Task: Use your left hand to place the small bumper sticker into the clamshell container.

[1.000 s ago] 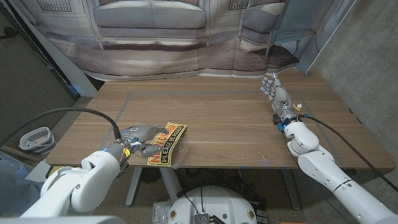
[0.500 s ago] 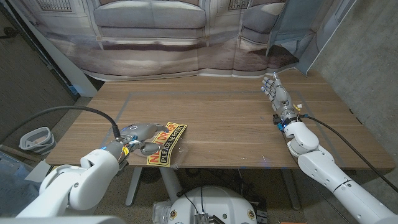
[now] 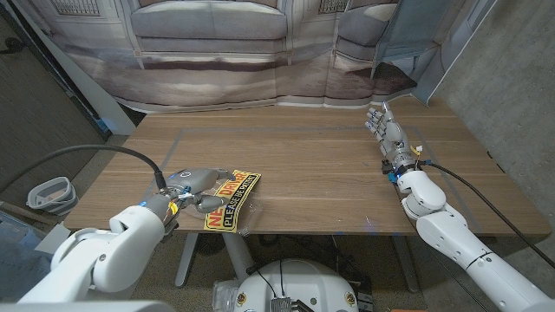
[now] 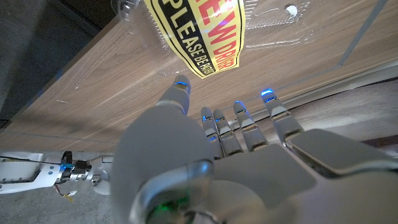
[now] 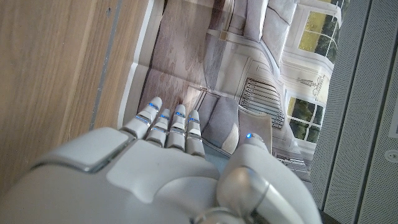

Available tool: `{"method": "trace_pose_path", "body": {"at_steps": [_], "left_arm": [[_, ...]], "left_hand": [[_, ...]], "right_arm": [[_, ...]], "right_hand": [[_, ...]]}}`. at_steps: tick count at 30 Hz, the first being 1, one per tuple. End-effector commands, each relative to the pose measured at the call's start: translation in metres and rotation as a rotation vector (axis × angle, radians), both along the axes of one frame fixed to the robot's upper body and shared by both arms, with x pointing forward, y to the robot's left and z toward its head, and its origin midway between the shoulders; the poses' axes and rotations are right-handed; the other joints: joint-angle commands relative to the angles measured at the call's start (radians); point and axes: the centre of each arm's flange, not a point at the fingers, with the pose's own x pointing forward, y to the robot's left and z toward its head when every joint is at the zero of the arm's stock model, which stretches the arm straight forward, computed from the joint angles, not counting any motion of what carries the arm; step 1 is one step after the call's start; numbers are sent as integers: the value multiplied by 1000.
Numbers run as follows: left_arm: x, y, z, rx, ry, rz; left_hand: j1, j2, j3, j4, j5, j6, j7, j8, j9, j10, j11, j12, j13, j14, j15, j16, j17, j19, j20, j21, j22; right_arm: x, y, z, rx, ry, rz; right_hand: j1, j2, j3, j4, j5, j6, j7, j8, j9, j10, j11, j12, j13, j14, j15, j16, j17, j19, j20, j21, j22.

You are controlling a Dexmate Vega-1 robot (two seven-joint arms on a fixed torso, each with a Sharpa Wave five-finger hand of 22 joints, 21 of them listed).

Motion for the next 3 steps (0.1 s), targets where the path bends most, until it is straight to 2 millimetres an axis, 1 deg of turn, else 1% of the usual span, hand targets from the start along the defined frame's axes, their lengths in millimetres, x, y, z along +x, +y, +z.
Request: {"method": "trace_pose_path", "body": {"at_steps": [1,3], "left_arm": [[1,-1,3,-8,-14,-8],[0,-1,3,-6,-14,-7]], "left_hand": [[4,15,5,0,3,14,3,8,-1,14,1,7,4,10,-35,7,2,10,2,10,1],[7,20,8,-1,4,15,4,8,-1,17,1,9,4,11,-33,7,2,12,2,11,1]], "right_arm": [[0,-2,-1,2,2,-2],[0,-2,-2,2,3,-1]], "right_hand": [[3,3,6,-6,-2,5,0,1,3,8,2,0,6,11,-1,-2,2,7,2,-2,4],[3,3,6,-6,-2,5,0,1,3,8,2,0,6,10,0,-2,2,7,2,-2,4]]}}
